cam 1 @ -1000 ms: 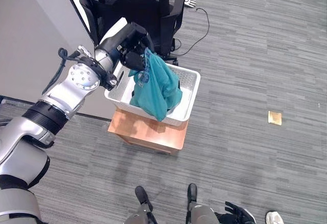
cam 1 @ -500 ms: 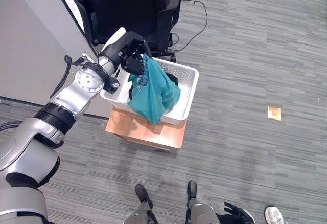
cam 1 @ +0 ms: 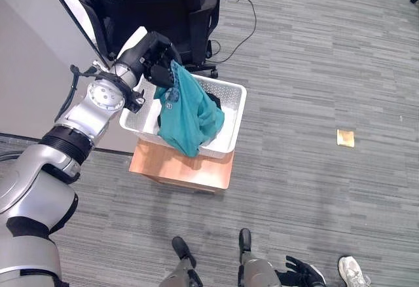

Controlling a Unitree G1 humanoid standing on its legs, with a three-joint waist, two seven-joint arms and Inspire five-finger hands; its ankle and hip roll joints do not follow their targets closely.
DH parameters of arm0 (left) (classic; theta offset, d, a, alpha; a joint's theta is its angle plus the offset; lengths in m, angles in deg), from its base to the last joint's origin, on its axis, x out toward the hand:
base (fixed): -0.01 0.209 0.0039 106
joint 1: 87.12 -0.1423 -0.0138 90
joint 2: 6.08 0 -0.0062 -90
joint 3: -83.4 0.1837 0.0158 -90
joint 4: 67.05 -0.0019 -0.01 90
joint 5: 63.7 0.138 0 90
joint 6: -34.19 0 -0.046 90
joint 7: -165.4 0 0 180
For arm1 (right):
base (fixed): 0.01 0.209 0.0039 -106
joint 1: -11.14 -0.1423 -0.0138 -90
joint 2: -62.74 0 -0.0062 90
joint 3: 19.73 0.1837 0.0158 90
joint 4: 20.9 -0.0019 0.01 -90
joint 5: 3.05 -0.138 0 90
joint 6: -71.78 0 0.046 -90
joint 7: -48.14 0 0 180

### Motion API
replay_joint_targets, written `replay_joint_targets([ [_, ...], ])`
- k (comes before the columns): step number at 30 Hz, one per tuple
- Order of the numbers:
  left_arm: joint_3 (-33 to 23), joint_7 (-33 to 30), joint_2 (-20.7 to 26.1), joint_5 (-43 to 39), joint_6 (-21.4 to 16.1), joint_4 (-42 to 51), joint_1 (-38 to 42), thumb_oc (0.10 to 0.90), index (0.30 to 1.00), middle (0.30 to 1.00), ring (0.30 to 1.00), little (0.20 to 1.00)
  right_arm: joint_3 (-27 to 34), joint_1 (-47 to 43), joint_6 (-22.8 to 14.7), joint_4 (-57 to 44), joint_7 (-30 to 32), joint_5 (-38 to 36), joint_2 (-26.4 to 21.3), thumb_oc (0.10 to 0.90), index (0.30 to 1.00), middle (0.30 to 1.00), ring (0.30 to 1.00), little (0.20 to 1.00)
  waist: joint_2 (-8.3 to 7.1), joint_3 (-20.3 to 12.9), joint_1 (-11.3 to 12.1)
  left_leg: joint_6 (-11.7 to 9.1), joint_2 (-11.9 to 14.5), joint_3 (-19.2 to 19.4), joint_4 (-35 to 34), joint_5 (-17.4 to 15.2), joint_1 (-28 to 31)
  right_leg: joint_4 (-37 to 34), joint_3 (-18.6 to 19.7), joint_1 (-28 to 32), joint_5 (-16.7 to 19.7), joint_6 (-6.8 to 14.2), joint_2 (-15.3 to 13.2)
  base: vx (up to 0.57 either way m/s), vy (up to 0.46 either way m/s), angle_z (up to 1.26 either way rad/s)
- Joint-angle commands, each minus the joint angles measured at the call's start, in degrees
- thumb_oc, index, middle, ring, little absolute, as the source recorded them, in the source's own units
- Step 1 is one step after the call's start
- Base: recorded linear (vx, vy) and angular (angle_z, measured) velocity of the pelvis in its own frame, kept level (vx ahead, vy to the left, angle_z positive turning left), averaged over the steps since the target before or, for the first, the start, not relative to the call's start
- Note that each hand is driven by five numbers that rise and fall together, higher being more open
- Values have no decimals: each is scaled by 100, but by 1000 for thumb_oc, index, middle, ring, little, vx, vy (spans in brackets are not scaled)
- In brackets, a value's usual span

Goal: Pick up bed clothes into laundry basket.

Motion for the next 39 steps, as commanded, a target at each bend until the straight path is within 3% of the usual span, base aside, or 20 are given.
replay_joint_targets([
  [1, -604, -277, -73, -176, -395, -640, 1731, 400, 300, 300, 300, 300, 62, 465, -3, -194, 3, 63, -266, 800, 900, 900, 900, 900, 320, -37, 13, -428, 85, -22, 6, -415, 567, 15, -158, 87, -36, 436, 86, 31, 7, -5],
  [11, -609, -322, -32, -285, -411, -835, 1961, 400, 300, 300, 300, 300, 142, 555, -40, -459, 30, 52, -302, 800, 900, 900, 900, 900, 376, 54, -125, -444, 59, 55, 6, -405, 491, 15, -75, -60, 6, 448, 90, 20, 7, -7],
  [17, -811, -311, -34, -216, -341, -1149, 1778, 400, 300, 300, 300, 300, 247, 576, -74, -475, 131, 86, -335, 800, 900, 900, 900, 900, 317, 226, -194, -447, 75, 122, 6, -386, 340, 15, 12, -278, 70, 450, 102, 2, 7, -12],
  [32, -971, -276, 86, 86, -271, -1510, 1562, 400, 300, 300, 300, 300, 215, 560, -174, -572, 164, 61, -388, 800, 900, 900, 900, 900, 247, 495, -121, -423, 85, 65, 6, -356, 65, 24, -3, -544, 159, 449, 80, -2, 2, 1],
  [33, -996, -294, 65, 68, -272, -1507, 1549, 800, 900, 900, 900, 900, 208, 552, -174, -551, 164, 54, -385, 800, 900, 900, 900, 900, 260, 501, -116, -422, 84, 50, 6, -357, 70, 25, -12, -531, 153, 444, 77, 0, 8, 8],
  [39, -922, -407, 161, -47, -452, -1038, 1661, 800, 900, 900, 900, 900, 168, 490, -174, -424, 168, 29, -398, 800, 900, 900, 900, 900, 348, 474, -43, -419, 60, -42, 6, -371, 121, 26, -70, -420, 119, 431, 34, -1, 5, 6],
])
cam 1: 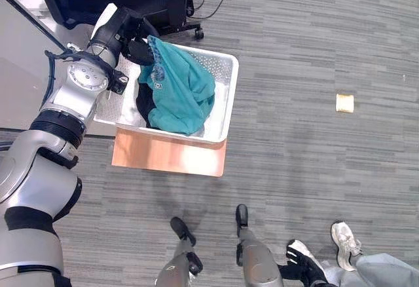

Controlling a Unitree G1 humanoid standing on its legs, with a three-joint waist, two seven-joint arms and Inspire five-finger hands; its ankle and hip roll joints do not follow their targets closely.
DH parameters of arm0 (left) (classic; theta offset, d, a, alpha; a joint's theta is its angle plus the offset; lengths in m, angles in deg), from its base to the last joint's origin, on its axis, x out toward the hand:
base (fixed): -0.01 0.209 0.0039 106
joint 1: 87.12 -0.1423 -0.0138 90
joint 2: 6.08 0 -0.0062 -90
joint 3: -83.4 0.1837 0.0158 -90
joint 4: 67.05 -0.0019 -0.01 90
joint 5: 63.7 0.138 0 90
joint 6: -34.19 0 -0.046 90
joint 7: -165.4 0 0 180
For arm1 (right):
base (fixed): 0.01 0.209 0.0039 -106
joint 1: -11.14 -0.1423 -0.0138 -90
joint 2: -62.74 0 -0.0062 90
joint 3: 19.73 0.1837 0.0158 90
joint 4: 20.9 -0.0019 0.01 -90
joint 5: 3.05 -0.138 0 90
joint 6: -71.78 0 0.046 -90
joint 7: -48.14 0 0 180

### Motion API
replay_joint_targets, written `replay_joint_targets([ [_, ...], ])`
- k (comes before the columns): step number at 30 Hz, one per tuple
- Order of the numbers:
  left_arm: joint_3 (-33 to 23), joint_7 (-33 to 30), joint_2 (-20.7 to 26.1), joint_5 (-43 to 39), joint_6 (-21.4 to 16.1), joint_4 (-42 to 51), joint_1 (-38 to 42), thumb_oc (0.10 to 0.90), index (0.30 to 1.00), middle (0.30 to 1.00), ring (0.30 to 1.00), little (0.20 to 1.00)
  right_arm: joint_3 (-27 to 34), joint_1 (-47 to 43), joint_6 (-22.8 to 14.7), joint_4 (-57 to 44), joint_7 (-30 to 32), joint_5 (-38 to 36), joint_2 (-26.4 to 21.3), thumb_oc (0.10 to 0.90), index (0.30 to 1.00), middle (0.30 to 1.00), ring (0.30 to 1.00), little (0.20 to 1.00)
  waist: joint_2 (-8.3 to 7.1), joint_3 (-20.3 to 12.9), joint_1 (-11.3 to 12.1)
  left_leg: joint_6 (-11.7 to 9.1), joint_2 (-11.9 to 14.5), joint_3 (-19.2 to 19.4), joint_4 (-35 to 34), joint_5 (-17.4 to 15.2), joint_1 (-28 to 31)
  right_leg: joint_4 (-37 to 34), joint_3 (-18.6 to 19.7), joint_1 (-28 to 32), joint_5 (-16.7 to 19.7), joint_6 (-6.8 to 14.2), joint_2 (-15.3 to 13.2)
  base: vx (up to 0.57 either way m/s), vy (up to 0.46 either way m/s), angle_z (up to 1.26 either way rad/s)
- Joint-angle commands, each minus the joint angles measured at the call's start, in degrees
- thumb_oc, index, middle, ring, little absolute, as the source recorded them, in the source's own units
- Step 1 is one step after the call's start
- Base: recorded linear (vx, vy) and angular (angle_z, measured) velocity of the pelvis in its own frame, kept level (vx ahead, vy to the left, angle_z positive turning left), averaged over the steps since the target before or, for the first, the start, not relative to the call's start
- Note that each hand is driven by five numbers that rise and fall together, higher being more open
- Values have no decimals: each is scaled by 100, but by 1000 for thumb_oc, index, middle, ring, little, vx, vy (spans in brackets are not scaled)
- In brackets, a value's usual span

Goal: Pick up bed clothes into laundry basket.

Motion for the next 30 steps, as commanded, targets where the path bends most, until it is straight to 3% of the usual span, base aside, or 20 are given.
replay_joint_targets([
  [1, -577, -427, 391, -85, -606, 87, 1236, 800, 900, 900, 900, 900, 112, 379, 8, 44, 62, 17, -191, 800, 900, 900, 900, 900, 76, -321, 95, -826, -26, -125, 5, -670, 323, -382, -197, 488, 29, 394, 40, 1, 8, 39],
  [10, -776, -528, 711, -569, -1002, 1951, 793, 800, 900, 900, 900, 900, 90, 290, 104, 180, 60, 28, -164, 800, 900, 900, 900, 900, 212, -548, 341, -810, -76, -279, 5, -717, 557, -385, -373, 830, -4, 397, -43, -5, 9, 11],
  [17, -1648, -729, 1042, -619, -1245, 3298, -280, 800, 900, 900, 900, 900, 101, 218, 188, 646, 49, 8, -113, 800, 900, 900, 900, 900, 210, -802, 559, -757, -69, -399, 5, -637, 709, -379, -639, 1136, -6, 303, -84, -59, -24, 23],
  [23, -2809, -738, 1444, -530, -1376, 4384, -1771, 800, 900, 900, 900, 900, 220, 247, 274, 1452, -68, -62, 57, 800, 900, 900, 900, 900, 112, -1221, 907, -737, -72, -756, 5, -663, 942, -319, -1020, 1631, -214, 206, -61, -14, -41, 27],
  [26, -3807, -716, 1488, -385, -1454, 4954, -3025, 800, 900, 900, 900, 900, 305, 313, 298, 1750, -123, -49, 172, 800, 900, 900, 900, 900, 32, -1387, 1081, -734, -83, -907, 5, -676, 1031, -286, -1194, 1843, -325, 164, -50, -1, -49, 24],
  [28, -4946, -654, 977, -440, -1529, 5420, -4423, 800, 900, 900, 900, 900, 336, 324, 304, 1957, -151, -46, 250, 800, 900, 900, 900, 900, -50, -1508, 1218, -733, -83, -1049, 5, -683, 1074, -251, -1325, 1955, -418, 126, -41, 6, -64, 27],
  [30, -5686, -370, 273, -725, -1555, 5662, -5545, 800, 900, 900, 900, 900, 371, 301, 315, 2064, -196, -12, 368, 800, 900, 900, 900, 900, -140, -1604, 1346, -723, -94, -1114, 5, -704, 1099, -262, -1387, 2053, -473, 87, -33, 18, -31, 16],
])
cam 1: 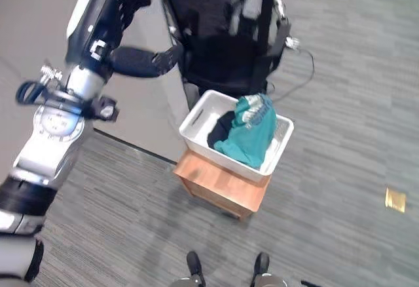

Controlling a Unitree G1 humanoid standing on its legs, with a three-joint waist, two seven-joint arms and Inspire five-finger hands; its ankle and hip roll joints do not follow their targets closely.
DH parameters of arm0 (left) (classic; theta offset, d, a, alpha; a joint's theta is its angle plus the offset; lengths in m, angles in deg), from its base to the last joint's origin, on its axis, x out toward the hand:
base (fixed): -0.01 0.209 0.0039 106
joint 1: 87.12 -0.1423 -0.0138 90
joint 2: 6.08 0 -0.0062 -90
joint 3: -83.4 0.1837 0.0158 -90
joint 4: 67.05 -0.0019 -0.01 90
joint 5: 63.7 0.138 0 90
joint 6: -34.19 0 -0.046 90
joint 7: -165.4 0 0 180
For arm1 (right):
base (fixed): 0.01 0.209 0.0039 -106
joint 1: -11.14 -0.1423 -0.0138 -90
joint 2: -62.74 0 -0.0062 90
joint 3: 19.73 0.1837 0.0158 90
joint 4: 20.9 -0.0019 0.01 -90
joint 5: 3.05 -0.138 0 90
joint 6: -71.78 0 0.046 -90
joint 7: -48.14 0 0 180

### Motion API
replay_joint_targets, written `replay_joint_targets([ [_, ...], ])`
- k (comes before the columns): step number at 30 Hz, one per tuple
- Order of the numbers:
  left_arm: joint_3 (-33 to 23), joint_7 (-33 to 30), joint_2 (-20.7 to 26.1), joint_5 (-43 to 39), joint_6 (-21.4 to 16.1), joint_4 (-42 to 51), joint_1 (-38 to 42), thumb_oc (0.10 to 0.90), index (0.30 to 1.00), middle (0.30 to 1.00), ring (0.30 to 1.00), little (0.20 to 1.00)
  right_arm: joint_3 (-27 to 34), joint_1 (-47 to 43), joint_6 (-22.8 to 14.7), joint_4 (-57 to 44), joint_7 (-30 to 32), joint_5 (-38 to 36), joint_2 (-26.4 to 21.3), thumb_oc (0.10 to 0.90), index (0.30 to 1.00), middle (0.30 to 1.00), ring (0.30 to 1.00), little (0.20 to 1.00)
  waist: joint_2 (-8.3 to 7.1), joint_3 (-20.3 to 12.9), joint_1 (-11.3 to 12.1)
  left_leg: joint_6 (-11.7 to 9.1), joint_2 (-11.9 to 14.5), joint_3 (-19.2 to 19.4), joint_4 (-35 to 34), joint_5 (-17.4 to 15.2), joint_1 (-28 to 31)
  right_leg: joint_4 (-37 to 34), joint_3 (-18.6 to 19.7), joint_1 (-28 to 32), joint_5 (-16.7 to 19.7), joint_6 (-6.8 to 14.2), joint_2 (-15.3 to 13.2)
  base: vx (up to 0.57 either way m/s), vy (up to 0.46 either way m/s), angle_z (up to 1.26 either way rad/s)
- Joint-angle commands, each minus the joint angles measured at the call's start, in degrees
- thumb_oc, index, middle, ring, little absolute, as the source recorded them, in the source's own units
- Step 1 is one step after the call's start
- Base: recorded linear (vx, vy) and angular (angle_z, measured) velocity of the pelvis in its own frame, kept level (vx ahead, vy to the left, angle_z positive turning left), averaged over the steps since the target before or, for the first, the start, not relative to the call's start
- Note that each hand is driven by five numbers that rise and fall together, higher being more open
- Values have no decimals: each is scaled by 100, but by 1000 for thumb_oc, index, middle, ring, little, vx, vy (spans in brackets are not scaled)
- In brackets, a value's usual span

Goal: Pick up bed clothes into laundry basket.

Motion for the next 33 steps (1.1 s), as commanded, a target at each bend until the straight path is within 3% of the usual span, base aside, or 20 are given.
replay_joint_targets([
  [1, -1208, 220, -588, -541, -537, -80, -326, 800, 900, 900, 900, 900, 163, 266, 3, 247, -160, 37, 186, 800, 900, 900, 900, 900, -179, -233, 313, -184, -3, -138, 34, -214, 170, 178, -271, 398, -526, 113, 25, 15, -24, 29],
  [4, -1509, 896, -1959, -1614, -151, -399, -1718, 800, 900, 900, 900, 900, 224, 196, -21, 198, -224, 136, 193, 800, 900, 900, 900, 900, -249, -343, 432, -152, 1, -202, 34, -218, 214, 167, -330, 483, -572, 65, 50, 4, -13, 30],
  [5, -1349, 960, -2302, -1691, 77, -923, -2175, 800, 900, 900, 900, 900, 220, 123, -46, 66, -240, 155, 200, 800, 900, 900, 900, 900, -284, -355, 482, -131, -4, -212, 34, -205, 224, 174, -347, 501, -578, 46, 56, 11, -3, 30],
  [7, -1278, 1220, -2341, -1700, 216, -875, -2518, 800, 900, 900, 900, 900, 286, 161, -65, -10, -244, 187, 177, 800, 900, 900, 900, 900, -286, -385, 507, -122, -6, -224, 34, -207, 231, 178, -352, 511, -582, 39, 64, 0, 10, 8],
  [8, -810, 1790, -2485, -1816, 729, -1852, -2941, 800, 900, 900, 900, 900, 283, 118, -93, -156, -326, 329, 55, 800, 900, 900, 900, 900, -291, -435, 545, -91, -12, -219, 34, -200, 249, 198, -356, 517, -577, 26, 69, 0, 0, 0],
  [9, -576, 1907, -2599, -1722, 903, -2385, -3010, 800, 900, 900, 900, 900, 246, 87, -89, -253, -331, 402, 29, 800, 900, 900, 900, 900, -295, -437, 552, -84, -11, -217, 34, -194, 258, 199, -351, 520, -575, 25, 76, 42, 6, 1],
  [10, -392, 1946, -2690, -1488, 1073, -2979, -3071, 800, 900, 900, 900, 900, 187, 59, -100, -431, -322, 476, 7, 800, 900, 900, 900, 900, -314, -459, 550, -121, 0, -276, 36, -290, 313, 191, -264, 567, -665, 54, 101, 0, 0, 0],
  [11, -380, 1961, -2694, -1486, 1058, -3008, -3044, 800, 900, 900, 900, 900, 200, 62, -94, -445, -321, 477, 3, 800, 900, 900, 900, 900, -300, -447, 554, -71, -9, -222, 34, -187, 253, 208, -343, 506, -578, 21, 80, -35, 6, -9],
  [12, -34, 1877, -3018, -889, 1189, -4392, -2940, 800, 900, 900, 900, 900, 82, -34, -88, -482, -299, 599, -26, 800, 900, 900, 900, 900, -300, -447, 529, -51, -4, -241, 34, -166, 251, 236, -303, 489, -604, -8, 103, -95, 27, -3],
  [15, 269, 1642, -3409, 19, 1229, -5796, -2662, 800, 900, 900, 900, 900, -120, -183, -113, -627, -171, 676, -64, 800, 900, 900, 900, 900, -313, -482, 434, -22, -1, -228, 34, -164, 259, 275, -232, 454, -634, -32, 126, -10, 3, -1],
  [16, 269, 1642, -3409, 19, 1229, -5797, -2662, 800, 900, 900, 900, 900, -120, -183, -113, -627, -171, 676, -64, 800, 900, 900, 900, 900, -313, -482, 434, -22, -1, -228, 34, -164, 259, 275, -232, 454, -634, -32, 126, 1, -1, 5],
  [17, 219, 1232, -3599, 568, 1204, -6674, -2393, 800, 900, 900, 900, 900, -238, -239, -131, -589, -65, 663, -25, 800, 900, 900, 900, 900, -333, -501, 377, -17, 5, -208, 34, -168, 275, 282, -175, 442, -648, -47, 152, 0, 0, 0],
  [20, 109, 561, -3793, 1622, 1299, -7741, -2168, 800, 900, 900, 900, 900, -359, -267, -137, -370, 147, 558, 102, 800, 900, 900, 900, 900, -378, -550, 285, -21, 22, -134, 34, -185, 319, 259, -44, 429, -663, -79, 190, 10, -16, -7],
  [24, 1, 358, -3949, 1657, 1324, -7930, -2144, 800, 900, 900, 900, 900, -393, -214, -127, -78, 201, 373, 236, 800, 900, 900, 900, 900, -411, -581, 246, -11, 30, -51, 34, -221, 382, 227, 64, 420, -638, -70, 212, 29, -24, -30],
  [33, 1177, 378, -4060, 2586, 1191, -7421, -1835, 800, 900, 900, 900, 900, -661, -159, -33, 753, 172, 543, 423, 800, 900, 900, 900, 900, -407, -534, 41, 26, 37, 278, 34, -344, 510, 161, 360, 286, -480, 18, 197, 11, 3, -22],
])
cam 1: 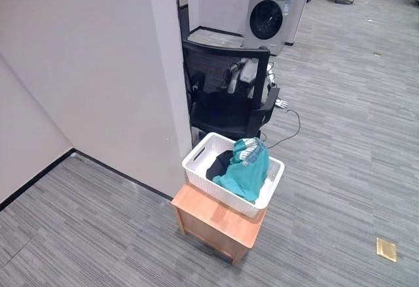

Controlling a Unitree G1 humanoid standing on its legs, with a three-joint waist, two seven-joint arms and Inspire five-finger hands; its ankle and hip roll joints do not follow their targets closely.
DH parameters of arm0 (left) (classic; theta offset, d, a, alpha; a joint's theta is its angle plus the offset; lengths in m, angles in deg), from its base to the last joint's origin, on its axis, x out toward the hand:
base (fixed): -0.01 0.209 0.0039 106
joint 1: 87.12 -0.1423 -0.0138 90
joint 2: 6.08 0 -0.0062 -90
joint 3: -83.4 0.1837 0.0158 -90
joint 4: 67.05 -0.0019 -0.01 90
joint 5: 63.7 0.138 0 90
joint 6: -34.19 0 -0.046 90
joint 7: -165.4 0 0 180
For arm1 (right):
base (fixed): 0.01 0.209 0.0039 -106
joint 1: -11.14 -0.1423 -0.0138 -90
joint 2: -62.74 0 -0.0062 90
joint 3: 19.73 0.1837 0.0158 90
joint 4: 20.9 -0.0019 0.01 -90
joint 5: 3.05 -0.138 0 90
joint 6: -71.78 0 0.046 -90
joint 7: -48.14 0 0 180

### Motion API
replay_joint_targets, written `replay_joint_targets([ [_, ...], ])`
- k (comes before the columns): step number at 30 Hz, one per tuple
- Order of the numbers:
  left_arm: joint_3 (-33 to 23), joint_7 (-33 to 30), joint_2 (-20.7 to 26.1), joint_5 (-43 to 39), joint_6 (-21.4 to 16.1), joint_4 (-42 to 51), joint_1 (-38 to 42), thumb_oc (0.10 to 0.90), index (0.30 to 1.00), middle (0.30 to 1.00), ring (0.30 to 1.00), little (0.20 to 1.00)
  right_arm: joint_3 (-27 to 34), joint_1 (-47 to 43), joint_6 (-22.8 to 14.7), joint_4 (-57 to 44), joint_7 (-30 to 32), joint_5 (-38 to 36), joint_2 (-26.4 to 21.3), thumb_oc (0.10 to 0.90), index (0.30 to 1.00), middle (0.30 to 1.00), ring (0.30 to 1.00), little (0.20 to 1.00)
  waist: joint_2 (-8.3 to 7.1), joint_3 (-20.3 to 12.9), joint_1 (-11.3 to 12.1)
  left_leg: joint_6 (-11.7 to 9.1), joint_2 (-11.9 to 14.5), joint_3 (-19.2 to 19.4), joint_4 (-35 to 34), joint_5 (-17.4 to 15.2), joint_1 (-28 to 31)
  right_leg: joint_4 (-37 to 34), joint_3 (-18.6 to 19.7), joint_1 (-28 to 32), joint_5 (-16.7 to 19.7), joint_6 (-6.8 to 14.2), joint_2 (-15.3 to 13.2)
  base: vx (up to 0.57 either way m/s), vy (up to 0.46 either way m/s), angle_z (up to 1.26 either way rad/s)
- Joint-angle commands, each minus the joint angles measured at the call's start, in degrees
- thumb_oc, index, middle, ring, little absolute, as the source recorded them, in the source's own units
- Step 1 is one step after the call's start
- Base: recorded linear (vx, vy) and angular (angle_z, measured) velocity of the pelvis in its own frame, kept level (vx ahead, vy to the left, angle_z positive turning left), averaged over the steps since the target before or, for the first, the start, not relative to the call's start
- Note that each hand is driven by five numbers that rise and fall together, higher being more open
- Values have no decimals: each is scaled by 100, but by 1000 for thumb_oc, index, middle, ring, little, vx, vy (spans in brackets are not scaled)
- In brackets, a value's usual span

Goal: Pick up bed clothes into laundry basket.

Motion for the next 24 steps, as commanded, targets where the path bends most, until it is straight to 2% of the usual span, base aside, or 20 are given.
replay_joint_targets([
  [1, 64, 163, -429, 298, -220, -34, 617, 800, 900, 900, 900, 900, -213, -292, -9, 223, -68, 156, 174, 800, 900, 900, 900, 900, -20, 224, -143, 10, -2, -83, 4, -170, 130, 141, -27, 157, -327, -2, 98, 10, 18, -15],
  [6, 42, 141, -443, 257, -227, -148, 697, 800, 900, 900, 900, 900, -332, -393, -85, -70, -60, 88, 178, 800, 900, 900, 900, 900, -28, 237, -195, 8, -7, -75, 4, -195, 128, 137, -24, 162, -309, 11, 80, 0, 0, 0],
  [14, -36, 88, -454, 307, -226, -310, 644, 800, 900, 900, 900, 900, -494, -553, -175, -565, -13, 36, 153, 800, 900, 900, 900, 900, -76, 235, -136, 12, -21, -81, 4, -214, 120, 116, -34, 164, -284, 27, 66, 0, 0, 0],
  [18, -261, 50, -460, -128, -298, -255, 629, 800, 900, 900, 900, 900, -629, -703, -140, -416, -60, 205, 199, 800, 900, 900, 900, 900, -123, 267, 61, 78, -87, -153, 5, -249, 107, 310, -104, 106, -296, 90, -41, 0, 0, 0],
  [20, -283, -2, -431, -464, -370, -66, 666, 800, 900, 900, 900, 900, -643, -718, -92, -210, -102, 322, 207, 800, 900, 900, 900, 900, -149, 322, 232, 148, -128, -420, 186, -310, -6, 742, -307, 70, -470, 71, -162, -11, 13, 8],
  [23, -158, 17, -354, -710, -443, 196, 807, 800, 900, 900, 900, 900, -486, -719, -53, 21, -79, 344, 220, 800, 900, 900, 900, 900, -166, 466, 430, 272, -242, -1044, 559, -466, -267, 1890, -589, -168, -664, 121, -413, 0, 14, 57],
  [24, -66, 20, -304, -752, -476, 288, 874, 800, 900, 900, 900, 900, -421, -741, -66, 58, -49, 274, 219, 800, 900, 900, 900, 900, -179, 548, 406, 309, -299, -1363, 702, -480, -379, 2273, -321, -299, -612, 190, -386, -8, -19, 139],
])
